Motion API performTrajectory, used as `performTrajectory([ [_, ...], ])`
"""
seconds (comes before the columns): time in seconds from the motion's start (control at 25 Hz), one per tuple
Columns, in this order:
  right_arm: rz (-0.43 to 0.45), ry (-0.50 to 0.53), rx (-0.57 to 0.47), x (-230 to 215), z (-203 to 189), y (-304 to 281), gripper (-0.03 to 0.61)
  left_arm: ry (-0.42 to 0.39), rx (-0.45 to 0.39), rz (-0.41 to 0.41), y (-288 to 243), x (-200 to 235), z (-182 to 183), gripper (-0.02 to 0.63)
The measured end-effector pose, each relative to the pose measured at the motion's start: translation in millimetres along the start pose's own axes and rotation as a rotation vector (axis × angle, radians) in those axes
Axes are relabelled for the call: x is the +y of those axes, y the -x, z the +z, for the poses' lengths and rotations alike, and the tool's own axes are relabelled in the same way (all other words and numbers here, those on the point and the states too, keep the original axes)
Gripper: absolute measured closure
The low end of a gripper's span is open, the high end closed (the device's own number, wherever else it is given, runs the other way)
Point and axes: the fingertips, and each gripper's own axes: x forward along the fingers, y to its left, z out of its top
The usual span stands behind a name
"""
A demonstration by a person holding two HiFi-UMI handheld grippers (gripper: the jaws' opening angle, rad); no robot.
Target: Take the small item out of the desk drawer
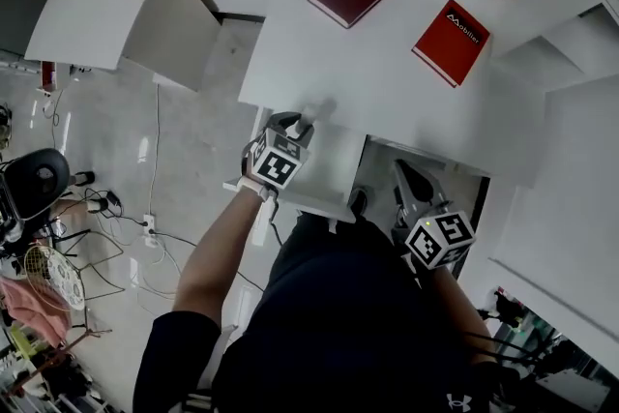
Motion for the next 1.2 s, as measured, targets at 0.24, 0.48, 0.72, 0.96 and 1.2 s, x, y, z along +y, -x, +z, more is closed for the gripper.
performTrajectory([
  [0.24, -0.036, 0.006, -0.027, -8, 12, 7, 0.575, 0.026, -0.033, 0.073, -22, 30, 28, 0.476],
  [0.48, -0.098, -0.019, -0.053, -22, 16, 22, 0.575, -0.083, 0.138, 0.045, -65, 34, 16, 0.476],
  [0.72, -0.139, -0.064, -0.063, -33, 13, 32, 0.575, -0.151, 0.189, 0.032, -87, 33, 18, 0.476],
  [0.96, -0.142, -0.079, -0.056, -38, 5, 36, 0.575, -0.162, 0.204, 0.043, -97, 30, 19, 0.475],
  [1.2, -0.132, -0.08, -0.052, -41, 4, 35, 0.575, -0.138, 0.097, 0.096, -77, 33, 39, 0.445],
])
